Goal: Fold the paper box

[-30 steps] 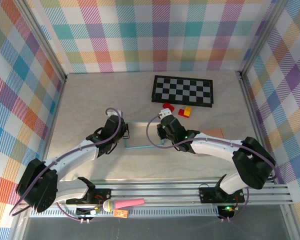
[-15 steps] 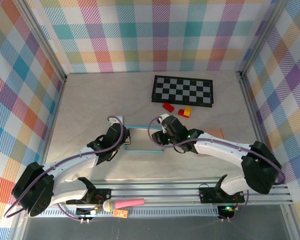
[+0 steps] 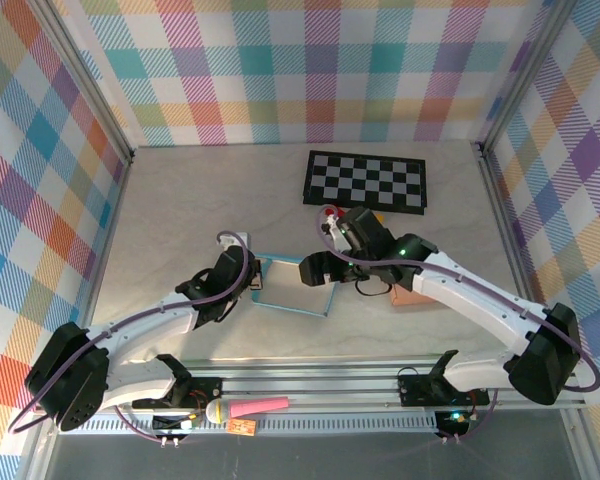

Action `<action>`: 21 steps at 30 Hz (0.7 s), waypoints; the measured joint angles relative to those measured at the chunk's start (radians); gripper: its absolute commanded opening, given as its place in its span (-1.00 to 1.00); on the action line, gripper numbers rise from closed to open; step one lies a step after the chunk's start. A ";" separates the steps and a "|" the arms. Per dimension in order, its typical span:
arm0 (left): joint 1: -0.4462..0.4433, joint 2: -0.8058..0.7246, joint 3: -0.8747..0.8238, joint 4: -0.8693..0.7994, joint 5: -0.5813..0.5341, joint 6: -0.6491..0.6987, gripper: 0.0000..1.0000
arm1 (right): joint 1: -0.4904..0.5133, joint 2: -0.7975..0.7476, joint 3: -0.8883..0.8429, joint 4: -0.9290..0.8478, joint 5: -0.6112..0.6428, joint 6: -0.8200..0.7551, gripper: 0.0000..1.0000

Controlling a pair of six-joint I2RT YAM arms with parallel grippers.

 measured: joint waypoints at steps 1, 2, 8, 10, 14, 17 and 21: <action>0.000 0.003 0.003 -0.003 0.000 0.000 -1.00 | -0.006 0.000 0.020 -0.024 -0.008 0.009 0.71; 0.000 0.006 0.006 -0.005 0.000 0.000 -1.00 | -0.013 0.000 0.037 -0.043 -0.016 0.014 0.70; -0.003 0.009 0.015 -0.013 -0.001 0.000 -1.00 | -0.098 0.001 0.134 -0.111 -0.079 0.094 0.61; -0.005 0.013 0.021 -0.015 -0.001 0.000 -1.00 | -0.158 0.005 0.143 -0.111 -0.116 0.144 0.58; -0.005 0.022 0.031 -0.017 0.000 0.000 -1.00 | -0.266 0.046 0.144 -0.111 -0.182 0.249 0.54; -0.006 0.028 0.039 -0.019 0.000 0.000 -1.00 | -0.312 0.095 0.146 -0.117 -0.220 0.316 0.52; -0.006 0.038 0.044 -0.019 0.000 0.000 -1.00 | -0.368 0.171 0.180 -0.161 -0.266 0.393 0.41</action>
